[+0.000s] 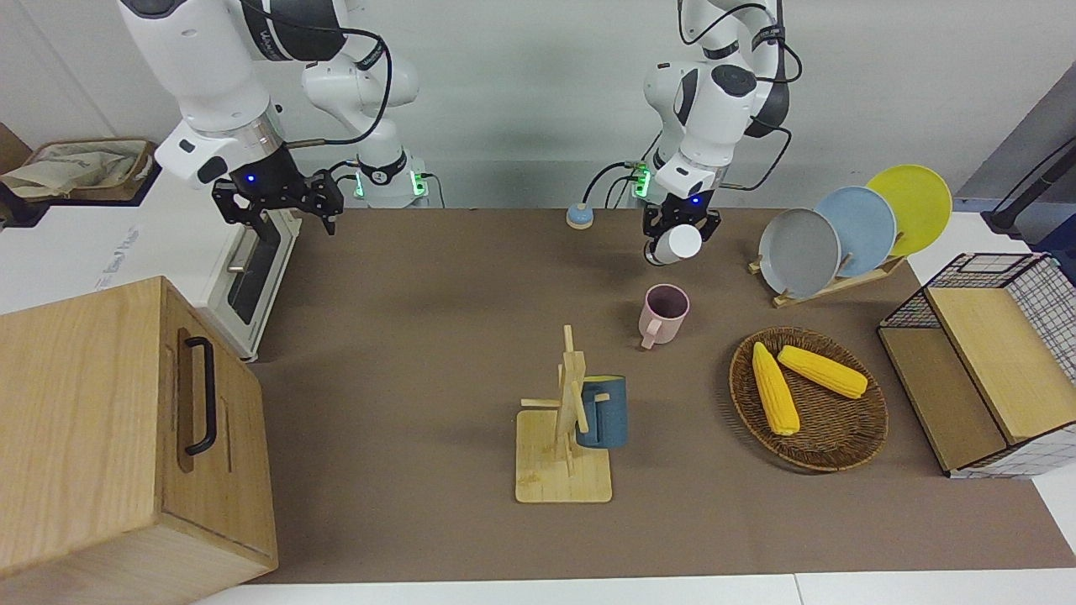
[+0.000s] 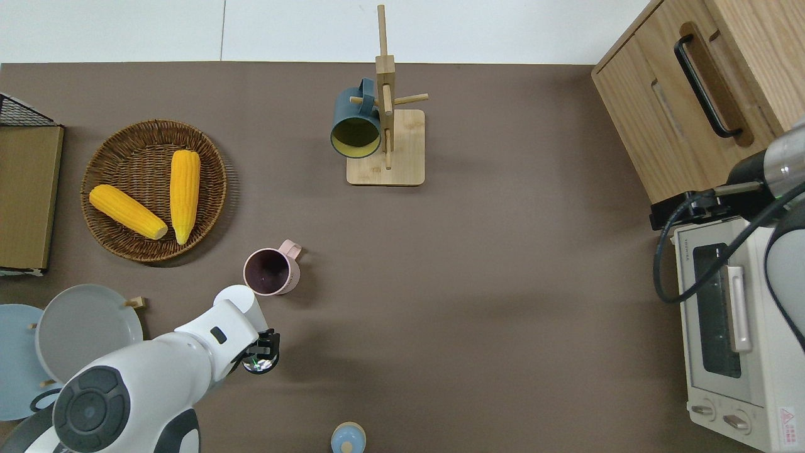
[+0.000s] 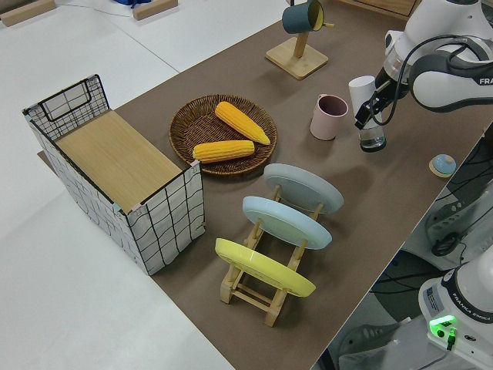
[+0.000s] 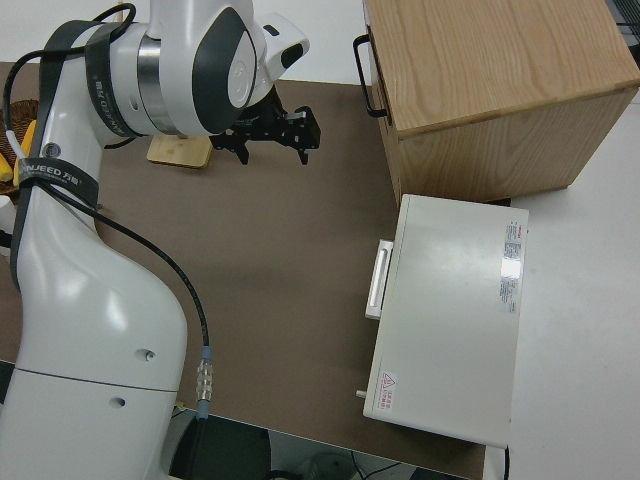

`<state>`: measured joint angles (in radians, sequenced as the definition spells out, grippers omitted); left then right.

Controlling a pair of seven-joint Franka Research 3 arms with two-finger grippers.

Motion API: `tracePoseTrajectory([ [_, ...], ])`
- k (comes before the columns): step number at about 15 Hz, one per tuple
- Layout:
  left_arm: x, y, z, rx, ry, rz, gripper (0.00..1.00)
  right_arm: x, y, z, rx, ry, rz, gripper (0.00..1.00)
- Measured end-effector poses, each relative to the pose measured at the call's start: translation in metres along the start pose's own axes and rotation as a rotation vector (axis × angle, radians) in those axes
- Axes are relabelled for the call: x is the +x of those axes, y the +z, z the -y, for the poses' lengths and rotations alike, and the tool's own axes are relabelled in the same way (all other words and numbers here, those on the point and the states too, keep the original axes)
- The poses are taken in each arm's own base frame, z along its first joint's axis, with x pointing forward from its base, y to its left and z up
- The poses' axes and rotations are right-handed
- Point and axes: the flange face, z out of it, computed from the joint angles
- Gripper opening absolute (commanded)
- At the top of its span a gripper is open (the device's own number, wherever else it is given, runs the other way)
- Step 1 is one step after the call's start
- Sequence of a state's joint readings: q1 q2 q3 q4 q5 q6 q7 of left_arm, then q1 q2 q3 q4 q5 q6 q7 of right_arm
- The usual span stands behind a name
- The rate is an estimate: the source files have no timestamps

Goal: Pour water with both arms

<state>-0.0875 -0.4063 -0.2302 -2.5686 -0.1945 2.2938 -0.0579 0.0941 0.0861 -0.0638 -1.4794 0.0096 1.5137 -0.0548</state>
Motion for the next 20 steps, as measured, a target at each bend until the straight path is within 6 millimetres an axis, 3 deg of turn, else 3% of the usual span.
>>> tracePoseTrajectory([
  [4, 0.014, -0.002, -0.006, -0.007, 0.009, 0.077, 0.00, 0.000, -0.003, 0.002, 0.000, -0.003, -0.007, 0.990],
  [10, 0.025, 0.020, -0.003, 0.036, 0.015, 0.201, 0.00, 0.001, -0.004, 0.016, 0.000, -0.029, -0.008, 0.990],
  [14, 0.051, 0.010, -0.007, 0.043, 0.015, 0.300, 0.00, 0.001, -0.004, 0.020, 0.000, -0.036, -0.008, 0.990],
  [20, 0.061, 0.020, -0.005, 0.044, 0.013, 0.363, 0.00, 0.001, -0.004, 0.020, 0.000, -0.036, -0.008, 0.990],
])
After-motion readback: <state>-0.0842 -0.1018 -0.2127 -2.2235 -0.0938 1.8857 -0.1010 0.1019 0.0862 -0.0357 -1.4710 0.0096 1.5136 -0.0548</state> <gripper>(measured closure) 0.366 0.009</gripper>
